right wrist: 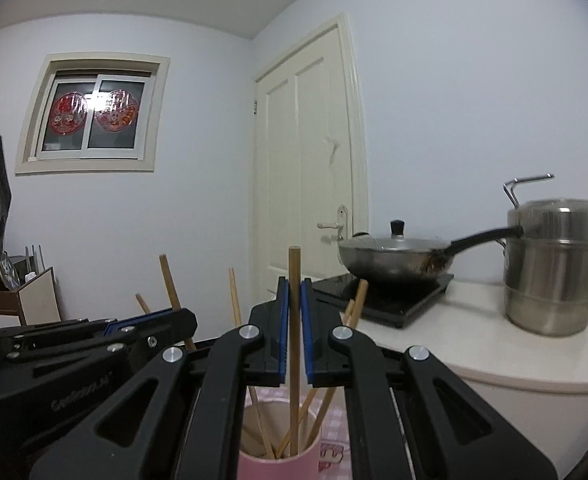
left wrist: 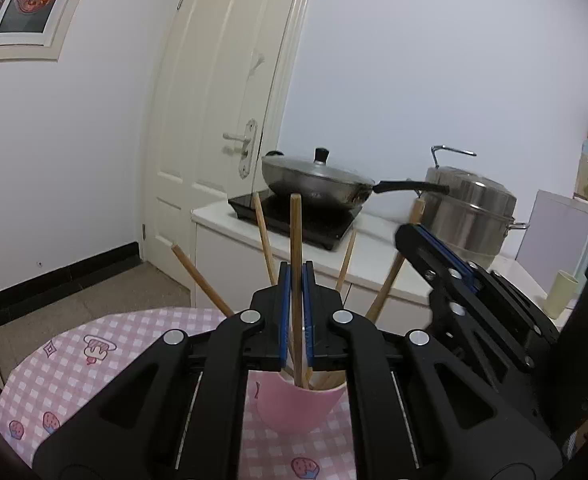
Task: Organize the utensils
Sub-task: 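Open the left tool over the cup while the right tool opens too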
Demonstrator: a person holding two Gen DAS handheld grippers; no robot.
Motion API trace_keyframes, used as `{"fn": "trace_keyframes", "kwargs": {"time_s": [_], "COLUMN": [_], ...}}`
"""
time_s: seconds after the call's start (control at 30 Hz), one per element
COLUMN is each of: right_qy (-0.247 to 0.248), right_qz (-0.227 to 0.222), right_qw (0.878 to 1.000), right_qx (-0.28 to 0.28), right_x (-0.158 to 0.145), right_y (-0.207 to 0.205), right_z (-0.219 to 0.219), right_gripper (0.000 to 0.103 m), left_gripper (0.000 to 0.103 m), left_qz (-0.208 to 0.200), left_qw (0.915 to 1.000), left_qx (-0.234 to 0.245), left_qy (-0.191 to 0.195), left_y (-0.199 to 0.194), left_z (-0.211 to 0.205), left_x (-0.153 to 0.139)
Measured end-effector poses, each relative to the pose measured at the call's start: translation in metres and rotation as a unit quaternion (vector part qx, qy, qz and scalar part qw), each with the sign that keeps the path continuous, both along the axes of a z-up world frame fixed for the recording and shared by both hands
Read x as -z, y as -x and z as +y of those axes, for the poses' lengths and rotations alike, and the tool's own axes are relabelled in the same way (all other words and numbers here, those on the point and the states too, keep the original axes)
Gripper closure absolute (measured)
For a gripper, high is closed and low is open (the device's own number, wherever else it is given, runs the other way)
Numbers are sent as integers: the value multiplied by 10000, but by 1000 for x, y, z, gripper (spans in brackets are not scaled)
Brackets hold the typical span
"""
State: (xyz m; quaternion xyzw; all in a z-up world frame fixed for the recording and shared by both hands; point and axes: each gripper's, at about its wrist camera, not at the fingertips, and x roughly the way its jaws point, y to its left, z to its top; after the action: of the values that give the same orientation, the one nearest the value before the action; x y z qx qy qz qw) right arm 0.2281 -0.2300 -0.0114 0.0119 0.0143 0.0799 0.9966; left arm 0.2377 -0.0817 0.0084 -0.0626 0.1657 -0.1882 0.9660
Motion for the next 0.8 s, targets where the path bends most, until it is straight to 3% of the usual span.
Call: {"fn": "trace_keyframes", "kwargs": {"time_s": [0.13,0.2,0.23,0.3,0.57,0.8], "right_qy": [-116,-163,-242,-368,-548,-727], "right_qz": [127,229,281,326,448,550], "right_qw": [9998,9996,9993,9988,9975,9955], "right_qx": [42,92,88,82,32,266], "right_x": [4,5,7,7,8,20], "right_y": [8,11,13,19,47,70], "right_z": [-4,-6,-8,-11,-14,-16], "right_gripper": [97,93,87,79,73,64], "left_gripper": [92,70,49,48,48,47], "left_qz": [192,261,270,185,314,320], "left_qw": [9998,9996,9996,9998,9992,9985], "left_qx": [48,132,129,80,23,-414], "left_qy": [-16,-22,11,86,236,-171], "left_y": [0,1,4,10,29,51], "left_z": [3,2,4,8,30,44], "left_x": [0,1,1,0,-3,6]}}
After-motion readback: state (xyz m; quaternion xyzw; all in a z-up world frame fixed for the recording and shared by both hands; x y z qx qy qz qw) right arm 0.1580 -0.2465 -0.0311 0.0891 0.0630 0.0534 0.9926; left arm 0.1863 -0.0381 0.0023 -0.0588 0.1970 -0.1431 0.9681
